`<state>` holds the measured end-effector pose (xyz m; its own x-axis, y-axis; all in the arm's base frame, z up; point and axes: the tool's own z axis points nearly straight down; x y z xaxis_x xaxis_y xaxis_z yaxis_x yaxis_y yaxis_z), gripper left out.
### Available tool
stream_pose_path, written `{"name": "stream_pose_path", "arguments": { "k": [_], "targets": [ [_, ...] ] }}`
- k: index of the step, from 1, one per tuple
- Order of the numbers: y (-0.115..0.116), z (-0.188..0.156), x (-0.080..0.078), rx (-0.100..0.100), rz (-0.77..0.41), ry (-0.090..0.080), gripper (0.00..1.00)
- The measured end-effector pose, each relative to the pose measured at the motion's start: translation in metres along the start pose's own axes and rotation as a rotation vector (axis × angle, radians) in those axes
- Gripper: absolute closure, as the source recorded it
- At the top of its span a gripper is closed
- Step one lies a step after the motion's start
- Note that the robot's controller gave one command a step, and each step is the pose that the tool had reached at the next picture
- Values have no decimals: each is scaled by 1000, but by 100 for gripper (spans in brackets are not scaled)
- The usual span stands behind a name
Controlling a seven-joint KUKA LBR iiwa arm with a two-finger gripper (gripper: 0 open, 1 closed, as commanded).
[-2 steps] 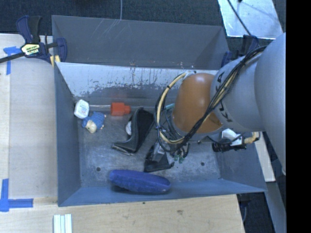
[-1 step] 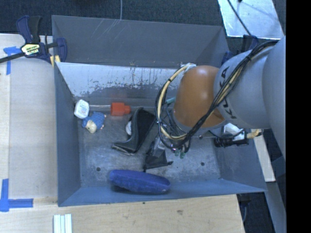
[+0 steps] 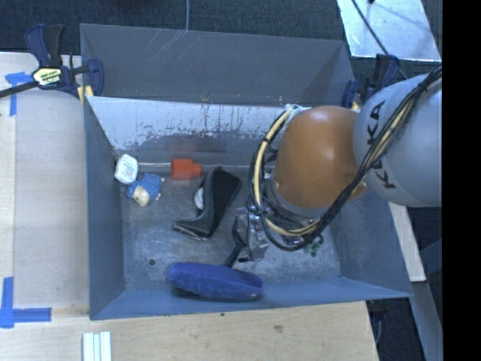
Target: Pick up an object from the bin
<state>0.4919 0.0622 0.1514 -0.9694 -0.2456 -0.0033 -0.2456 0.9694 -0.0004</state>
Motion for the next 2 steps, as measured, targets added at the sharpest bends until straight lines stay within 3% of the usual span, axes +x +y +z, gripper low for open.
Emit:
{"name": "stream_pose_path", "arguments": {
  "k": [1, 2],
  "targets": [
    [3, -10, -30, 0, 17, -3, 100],
    [21, -70, -21, 0, 25, -6, 100]
  ]
}}
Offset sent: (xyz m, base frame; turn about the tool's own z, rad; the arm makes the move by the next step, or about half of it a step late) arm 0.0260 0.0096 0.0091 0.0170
